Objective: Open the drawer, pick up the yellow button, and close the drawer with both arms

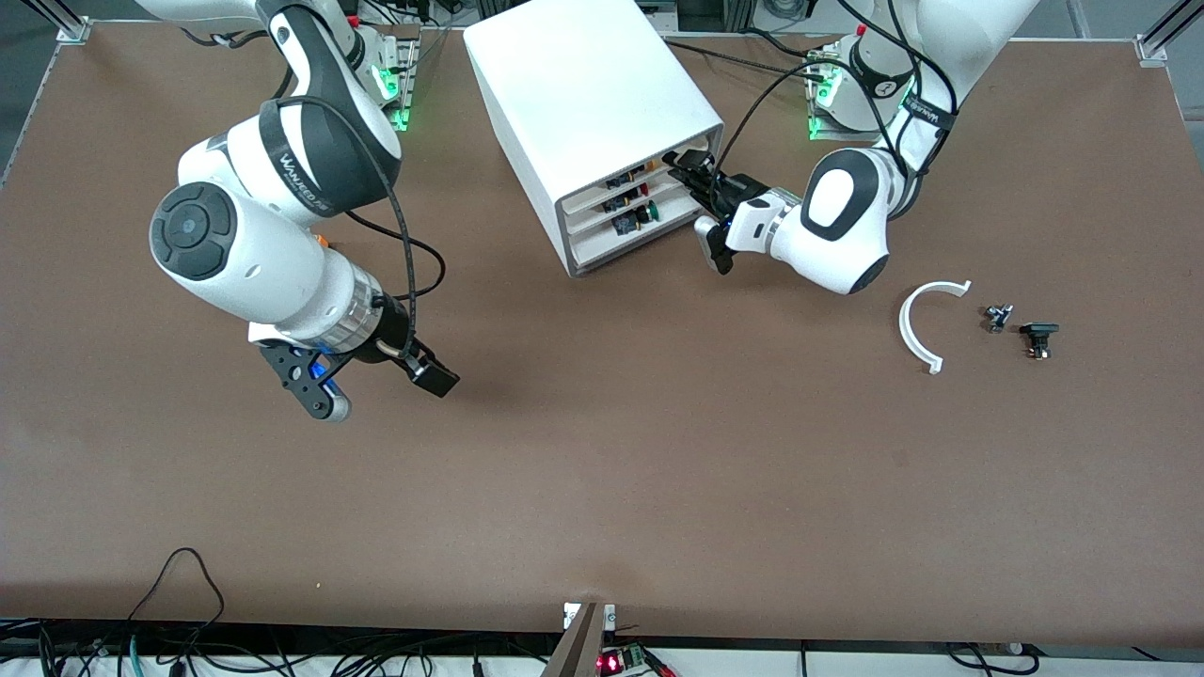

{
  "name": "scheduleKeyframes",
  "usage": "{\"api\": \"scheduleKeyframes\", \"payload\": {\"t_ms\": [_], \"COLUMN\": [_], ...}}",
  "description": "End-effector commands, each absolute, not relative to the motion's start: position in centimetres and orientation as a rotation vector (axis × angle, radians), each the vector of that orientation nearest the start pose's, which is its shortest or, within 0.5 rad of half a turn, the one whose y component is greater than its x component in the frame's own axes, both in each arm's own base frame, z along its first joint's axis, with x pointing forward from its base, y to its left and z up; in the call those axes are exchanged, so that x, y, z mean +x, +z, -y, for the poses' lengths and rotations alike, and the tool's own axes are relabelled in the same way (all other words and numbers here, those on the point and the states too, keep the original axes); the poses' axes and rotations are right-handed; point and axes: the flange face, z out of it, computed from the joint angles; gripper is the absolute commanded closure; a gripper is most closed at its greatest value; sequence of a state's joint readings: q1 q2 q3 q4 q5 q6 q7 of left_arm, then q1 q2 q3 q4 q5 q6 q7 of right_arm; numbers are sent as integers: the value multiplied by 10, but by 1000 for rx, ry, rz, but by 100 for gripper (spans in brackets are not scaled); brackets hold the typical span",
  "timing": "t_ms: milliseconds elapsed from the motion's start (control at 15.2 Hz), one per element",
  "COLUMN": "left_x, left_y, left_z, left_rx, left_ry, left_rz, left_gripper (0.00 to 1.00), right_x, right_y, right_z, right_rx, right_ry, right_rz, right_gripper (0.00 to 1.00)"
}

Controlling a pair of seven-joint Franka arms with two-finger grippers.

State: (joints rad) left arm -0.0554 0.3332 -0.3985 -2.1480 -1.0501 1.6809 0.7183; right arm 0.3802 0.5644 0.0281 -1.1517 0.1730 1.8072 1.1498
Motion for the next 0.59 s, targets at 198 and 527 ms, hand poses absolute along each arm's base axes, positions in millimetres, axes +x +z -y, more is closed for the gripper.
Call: {"api": "scheduleKeyframes", "payload": {"t_ms": [198, 527], "left_x": [414, 427], "left_y": [275, 279], "left_z": [297, 286], "left_rx": [1803, 1809], "left_ry": [-620, -604], "left_rz": [553, 547], "left_gripper": [100, 100], "right_x": [673, 671], "right_y": [494, 495], "right_z": [-320, -341], "right_rx": [-2641, -2567], "right_ry": [61, 22], "right_rz": [-1184, -1239], "right_gripper": [1, 1]}}
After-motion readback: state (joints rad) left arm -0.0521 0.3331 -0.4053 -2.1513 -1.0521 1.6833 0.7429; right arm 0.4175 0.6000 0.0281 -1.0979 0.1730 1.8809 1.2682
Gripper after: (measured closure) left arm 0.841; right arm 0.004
